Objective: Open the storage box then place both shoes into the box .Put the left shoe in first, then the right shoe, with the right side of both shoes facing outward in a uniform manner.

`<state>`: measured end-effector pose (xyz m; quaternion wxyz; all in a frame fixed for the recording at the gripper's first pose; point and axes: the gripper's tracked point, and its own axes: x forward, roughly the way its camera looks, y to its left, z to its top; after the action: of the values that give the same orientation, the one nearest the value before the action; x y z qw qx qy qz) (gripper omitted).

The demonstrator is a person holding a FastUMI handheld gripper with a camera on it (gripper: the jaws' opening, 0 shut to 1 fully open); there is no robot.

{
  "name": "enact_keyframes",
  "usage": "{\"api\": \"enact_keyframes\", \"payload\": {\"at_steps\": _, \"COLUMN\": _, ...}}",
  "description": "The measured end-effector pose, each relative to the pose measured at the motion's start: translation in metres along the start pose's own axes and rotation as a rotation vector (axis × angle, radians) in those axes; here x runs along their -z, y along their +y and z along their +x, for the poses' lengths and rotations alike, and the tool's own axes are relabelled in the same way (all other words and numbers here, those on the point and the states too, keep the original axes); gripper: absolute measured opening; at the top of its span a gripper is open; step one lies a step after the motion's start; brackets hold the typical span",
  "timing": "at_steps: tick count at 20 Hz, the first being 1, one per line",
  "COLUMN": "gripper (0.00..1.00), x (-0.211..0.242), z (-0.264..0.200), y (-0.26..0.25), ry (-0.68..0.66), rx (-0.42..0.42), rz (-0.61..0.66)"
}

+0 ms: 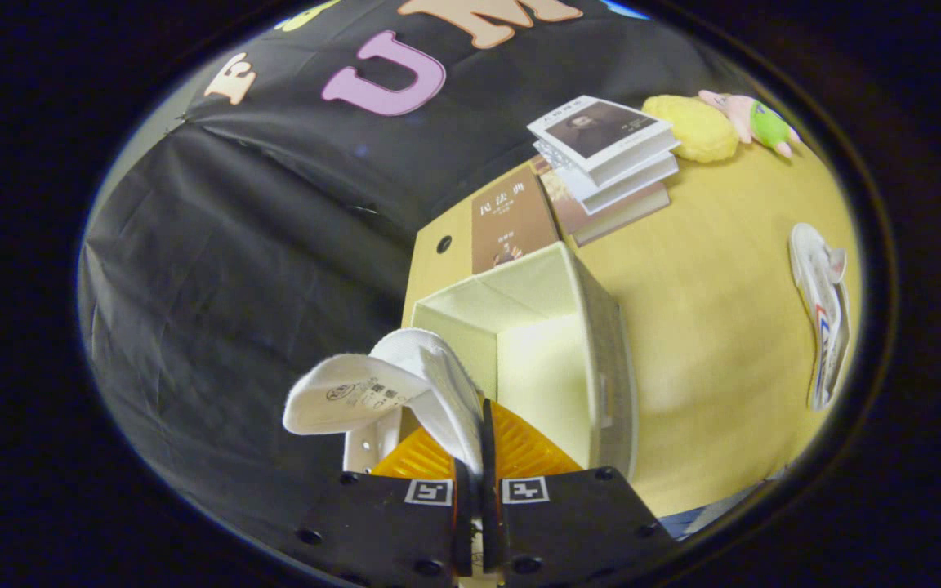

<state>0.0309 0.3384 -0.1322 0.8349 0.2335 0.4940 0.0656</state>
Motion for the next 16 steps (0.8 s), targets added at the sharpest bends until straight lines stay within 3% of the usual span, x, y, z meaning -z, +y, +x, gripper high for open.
{"api": "enact_keyframes", "payload": {"at_steps": 6, "gripper": 0.08, "x": -0.001, "z": 0.046, "y": 0.0, "ry": -0.063, "rx": 0.151, "rz": 0.091}}
{"api": "enact_keyframes", "payload": {"at_steps": 11, "gripper": 0.08, "x": -0.002, "z": 0.061, "y": -0.026, "ry": -0.14, "rx": 0.222, "rz": 0.266}}
{"api": "enact_keyframes", "payload": {"at_steps": 16, "gripper": 0.09, "x": 0.007, "z": 0.086, "y": -0.037, "ry": -0.161, "rx": 0.304, "rz": 0.302}}
